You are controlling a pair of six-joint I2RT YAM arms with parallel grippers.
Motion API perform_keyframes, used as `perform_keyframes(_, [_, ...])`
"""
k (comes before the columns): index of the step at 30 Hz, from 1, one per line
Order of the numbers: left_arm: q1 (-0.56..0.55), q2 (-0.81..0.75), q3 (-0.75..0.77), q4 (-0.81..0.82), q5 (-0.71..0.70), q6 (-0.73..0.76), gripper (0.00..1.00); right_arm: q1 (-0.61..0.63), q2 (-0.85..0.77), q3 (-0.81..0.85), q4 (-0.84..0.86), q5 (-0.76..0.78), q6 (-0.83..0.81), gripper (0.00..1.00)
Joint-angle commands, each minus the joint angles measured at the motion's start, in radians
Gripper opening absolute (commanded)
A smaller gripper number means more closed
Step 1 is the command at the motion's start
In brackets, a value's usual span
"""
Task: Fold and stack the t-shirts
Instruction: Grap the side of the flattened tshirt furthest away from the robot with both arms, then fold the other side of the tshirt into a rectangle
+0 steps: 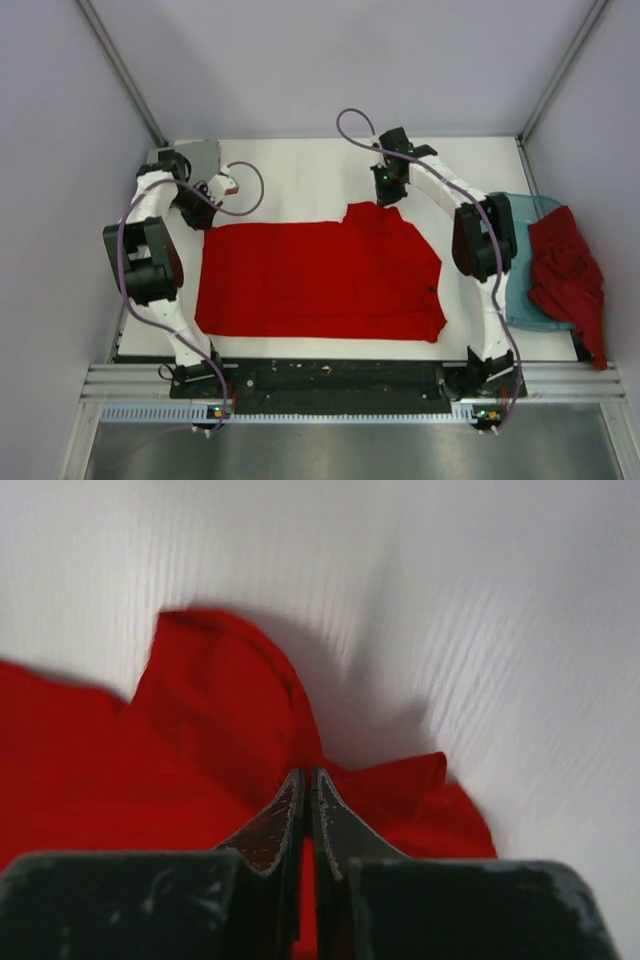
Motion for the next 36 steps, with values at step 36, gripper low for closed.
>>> perform_keyframes(36, [0.077, -0.394, -0.570, 0.123, -0.175, 0.267, 0.08, 0.060, -1.196, -1.287, 0.050, -0.180, 0.406, 0.00])
